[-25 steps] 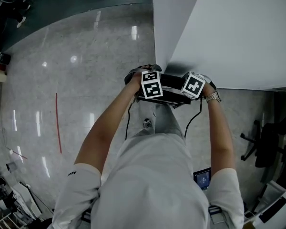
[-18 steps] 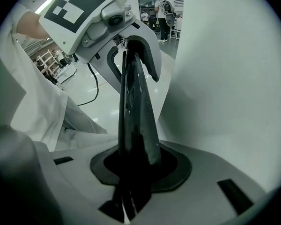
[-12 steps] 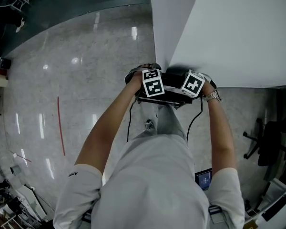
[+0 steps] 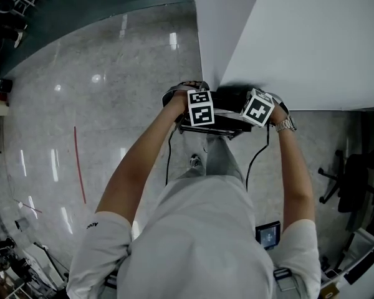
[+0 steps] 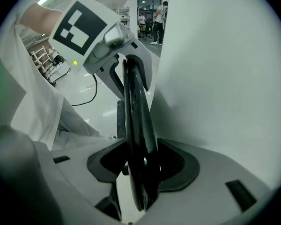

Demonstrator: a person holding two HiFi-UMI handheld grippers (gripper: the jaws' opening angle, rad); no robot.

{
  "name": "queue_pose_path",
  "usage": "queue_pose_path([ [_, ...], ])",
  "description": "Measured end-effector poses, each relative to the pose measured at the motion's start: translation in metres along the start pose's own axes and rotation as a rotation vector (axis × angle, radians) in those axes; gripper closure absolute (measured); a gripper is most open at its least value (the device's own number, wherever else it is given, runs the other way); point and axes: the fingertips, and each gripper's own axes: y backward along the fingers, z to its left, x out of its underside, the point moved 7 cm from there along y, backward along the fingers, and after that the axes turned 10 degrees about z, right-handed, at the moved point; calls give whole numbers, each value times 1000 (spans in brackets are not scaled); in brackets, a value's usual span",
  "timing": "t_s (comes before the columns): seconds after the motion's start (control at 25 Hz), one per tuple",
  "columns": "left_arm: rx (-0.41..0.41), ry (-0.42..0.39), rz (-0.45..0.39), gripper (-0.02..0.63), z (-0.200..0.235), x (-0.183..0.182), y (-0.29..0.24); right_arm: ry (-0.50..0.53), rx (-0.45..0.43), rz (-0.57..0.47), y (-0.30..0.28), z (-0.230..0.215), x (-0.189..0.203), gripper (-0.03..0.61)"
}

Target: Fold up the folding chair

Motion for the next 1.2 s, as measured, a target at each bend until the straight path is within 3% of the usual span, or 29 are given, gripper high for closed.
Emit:
queue_pose_path([
  [0.16,24,11,11,376,8,3,-4,34,74,-9,28,-5,-6,413],
  [0.48,12,3,5,376,17,-7,-11,-11,154,-41,34,-11,2,437],
  [0.88,25,-18,-11,376,21,-3,-2,-78,162,-49,39,-13,-4,437],
  [1.08,165,10,-91,374,19,-3,1,-124,142,-71,36,-12,-3,437],
  [1.2,138,25,-160,364,30,-9,11,-190,124,-130,38,-18,3,430],
])
